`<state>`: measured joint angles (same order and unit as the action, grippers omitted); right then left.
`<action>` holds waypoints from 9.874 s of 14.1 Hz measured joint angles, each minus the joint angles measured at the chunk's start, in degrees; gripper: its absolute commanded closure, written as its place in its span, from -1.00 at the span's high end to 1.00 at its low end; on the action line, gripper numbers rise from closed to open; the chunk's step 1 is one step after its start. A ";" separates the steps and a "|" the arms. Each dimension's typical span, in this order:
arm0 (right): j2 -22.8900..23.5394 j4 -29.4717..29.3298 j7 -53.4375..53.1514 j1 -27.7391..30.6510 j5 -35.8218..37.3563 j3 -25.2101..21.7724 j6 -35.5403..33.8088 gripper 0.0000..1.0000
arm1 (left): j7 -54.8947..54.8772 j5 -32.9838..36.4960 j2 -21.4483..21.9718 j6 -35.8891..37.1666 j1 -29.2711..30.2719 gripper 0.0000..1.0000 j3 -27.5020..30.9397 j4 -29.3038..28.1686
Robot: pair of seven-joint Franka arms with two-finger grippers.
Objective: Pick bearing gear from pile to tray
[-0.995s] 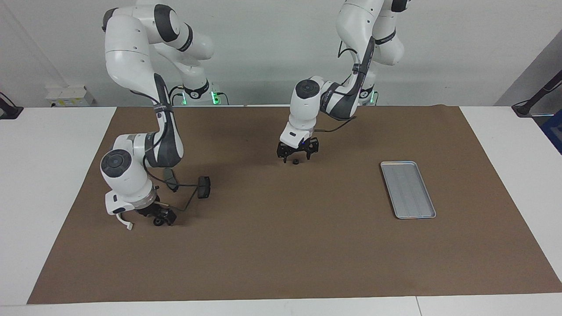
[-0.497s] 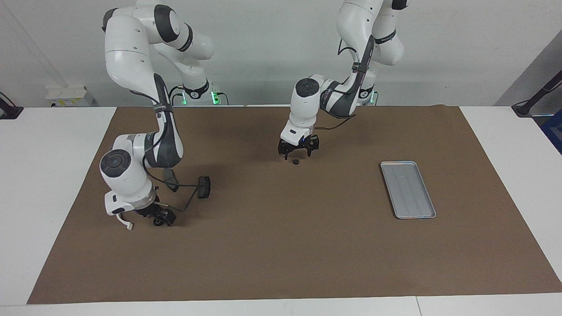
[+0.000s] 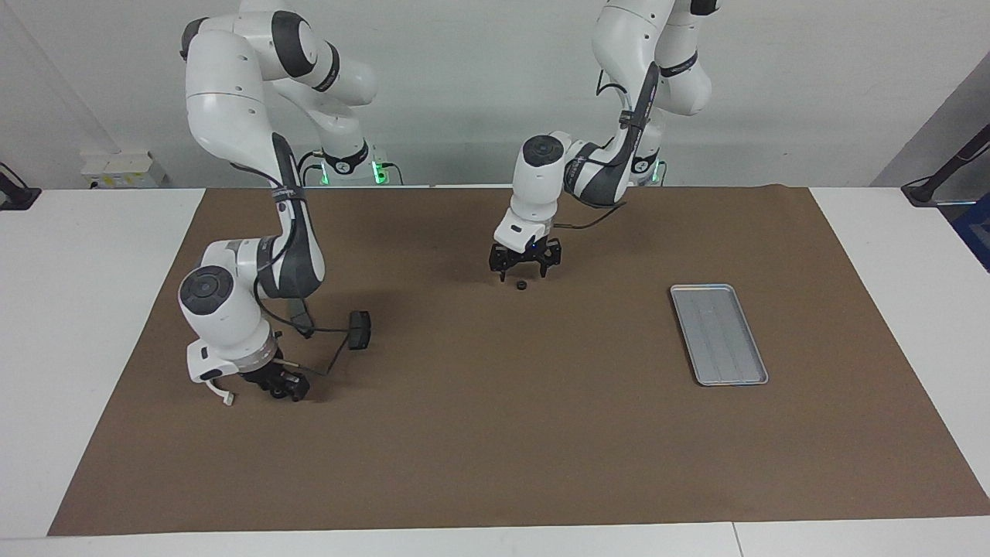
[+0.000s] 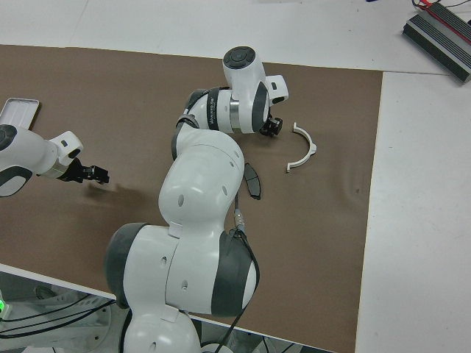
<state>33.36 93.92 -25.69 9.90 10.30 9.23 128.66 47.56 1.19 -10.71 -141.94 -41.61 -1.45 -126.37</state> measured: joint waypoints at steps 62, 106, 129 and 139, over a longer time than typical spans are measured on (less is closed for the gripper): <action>-19.85 -5.94 -19.46 -13.52 -6.98 5.68 -31.65 -1.00 | -50.10 -0.32 1.29 9.06 40.43 -0.74 2.32 5.44; -4.54 7.70 -64.52 -38.80 0.00 5.50 2.08 1.00 | -49.40 -2.59 3.38 2.87 38.49 0.44 0.95 -1.46; -12.80 -1.76 0.02 -9.04 -2.31 4.61 -14.18 1.00 | -4.82 0.88 -8.14 12.83 3.72 0.51 0.85 18.00; -14.95 -1.75 22.52 0.42 -2.31 4.58 -16.29 1.00 | -2.64 0.92 -8.36 12.91 1.06 0.55 0.59 15.40</action>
<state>18.40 92.16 -3.17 10.32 7.99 13.81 112.37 44.91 2.11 -19.07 -129.03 -40.55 -0.85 -110.98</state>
